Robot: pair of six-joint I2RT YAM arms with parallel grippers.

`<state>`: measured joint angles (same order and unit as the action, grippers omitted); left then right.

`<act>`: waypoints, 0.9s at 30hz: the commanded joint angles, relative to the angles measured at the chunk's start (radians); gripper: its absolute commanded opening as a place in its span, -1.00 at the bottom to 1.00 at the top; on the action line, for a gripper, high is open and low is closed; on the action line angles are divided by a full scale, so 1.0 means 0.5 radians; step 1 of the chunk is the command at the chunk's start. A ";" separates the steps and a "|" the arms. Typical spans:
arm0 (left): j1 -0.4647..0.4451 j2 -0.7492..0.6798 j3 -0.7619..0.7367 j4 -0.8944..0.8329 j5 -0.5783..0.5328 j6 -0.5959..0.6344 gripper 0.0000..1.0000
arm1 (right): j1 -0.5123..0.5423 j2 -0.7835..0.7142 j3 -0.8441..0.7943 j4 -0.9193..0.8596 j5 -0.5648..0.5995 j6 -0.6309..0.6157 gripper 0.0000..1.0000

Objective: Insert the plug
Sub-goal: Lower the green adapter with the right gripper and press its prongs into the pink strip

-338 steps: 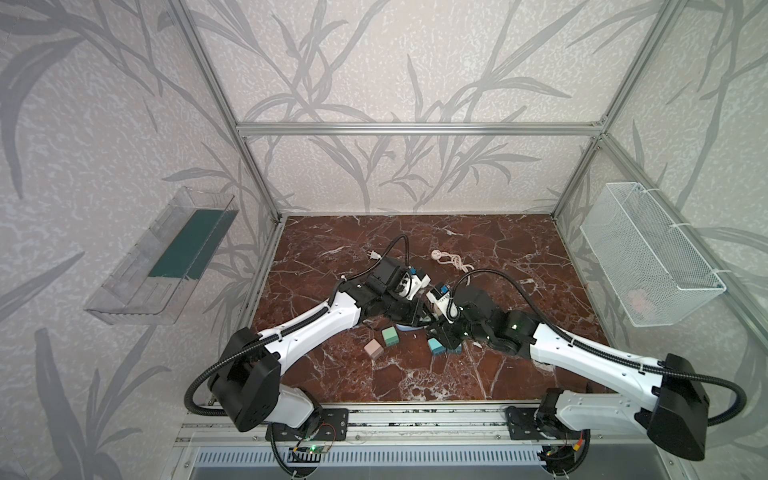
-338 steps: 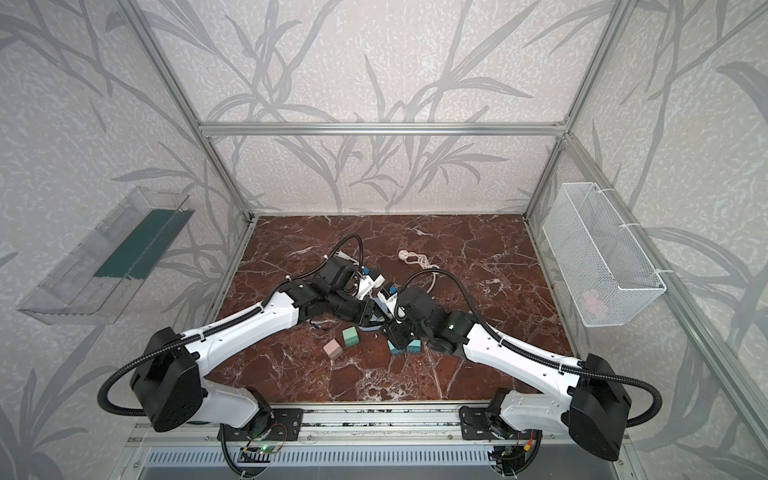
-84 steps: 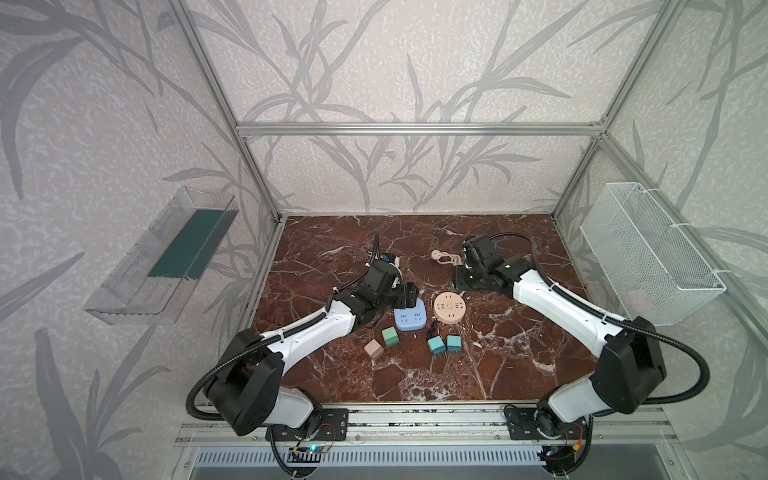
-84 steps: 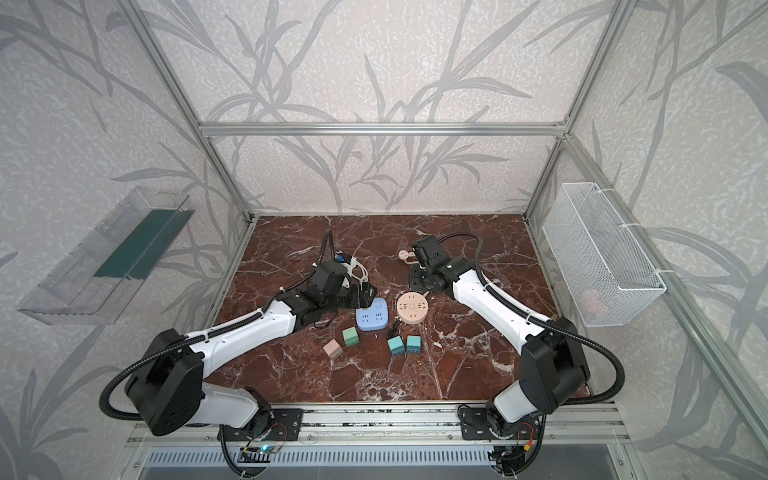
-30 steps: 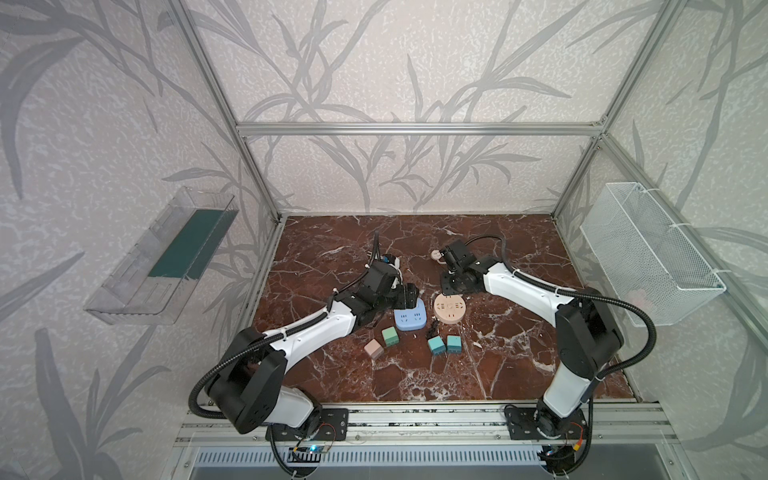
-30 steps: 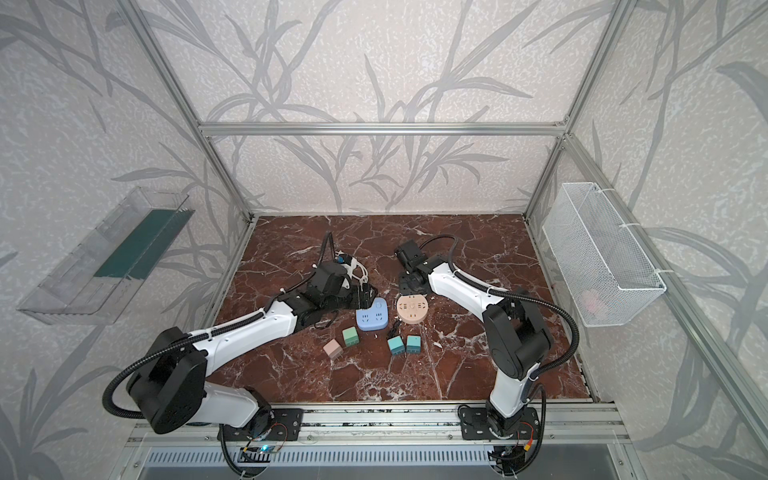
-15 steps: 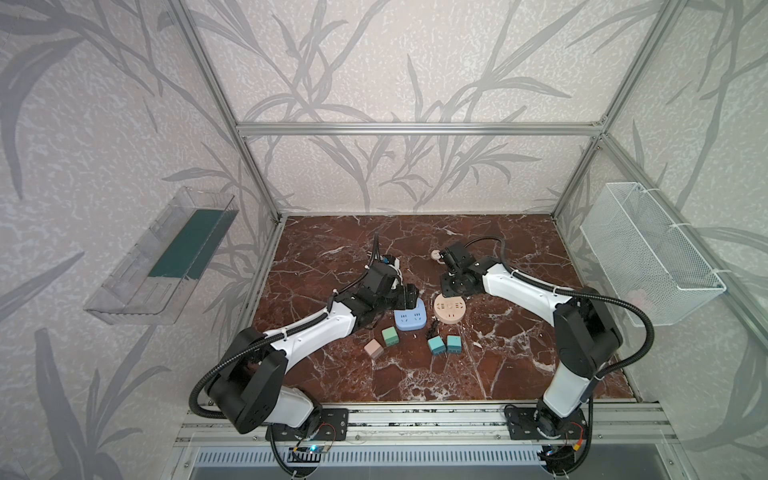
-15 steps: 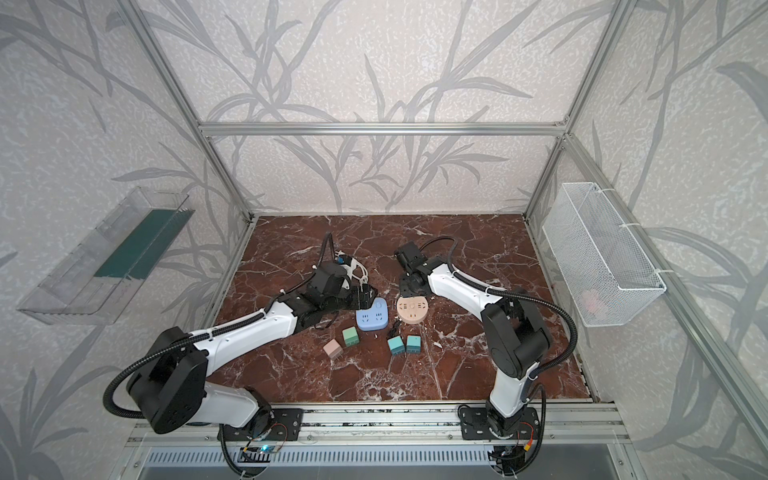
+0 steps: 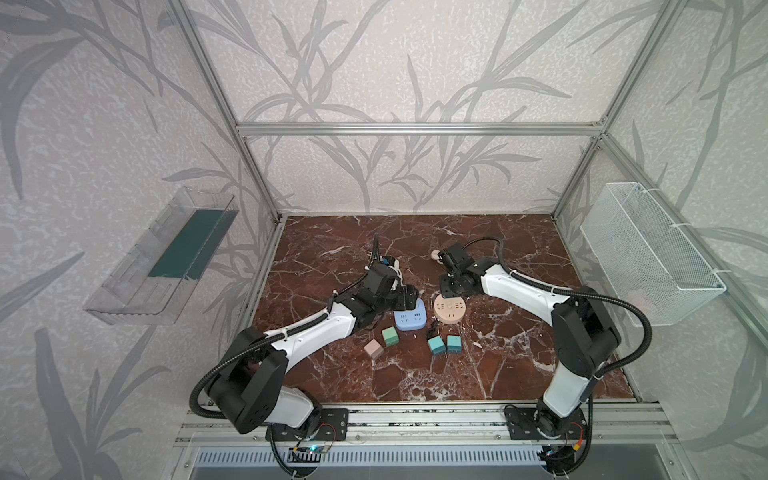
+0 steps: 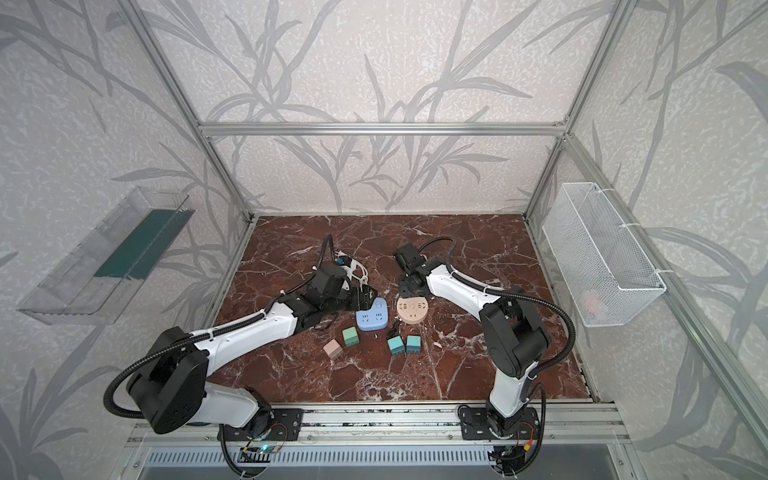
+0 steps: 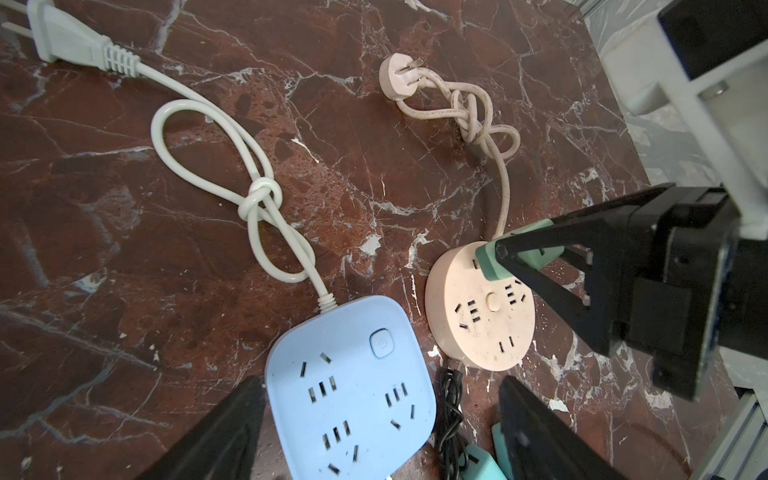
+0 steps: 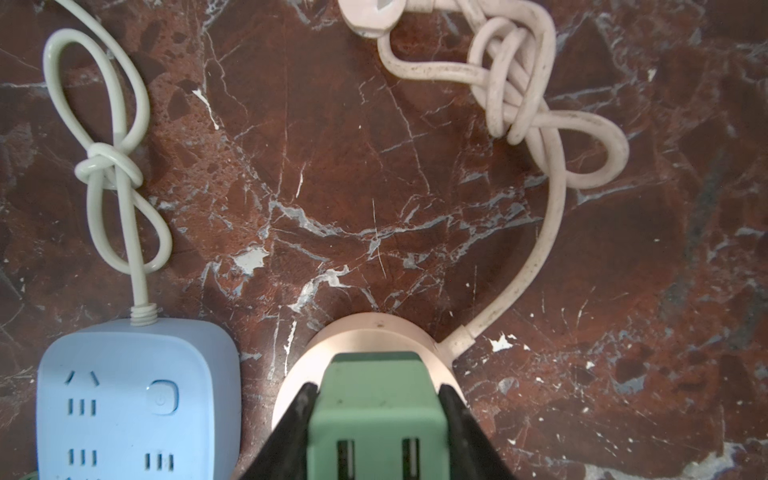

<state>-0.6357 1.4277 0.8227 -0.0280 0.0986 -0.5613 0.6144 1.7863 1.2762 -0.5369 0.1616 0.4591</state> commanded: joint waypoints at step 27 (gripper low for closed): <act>-0.009 0.098 0.015 0.047 0.008 -0.024 0.75 | 0.081 0.202 -0.161 0.027 -0.006 0.168 -1.00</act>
<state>-0.6357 1.4631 0.8227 -0.0143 0.0998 -0.5613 0.6476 1.8225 1.2541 -0.4816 0.2195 0.5159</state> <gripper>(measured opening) 0.874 0.436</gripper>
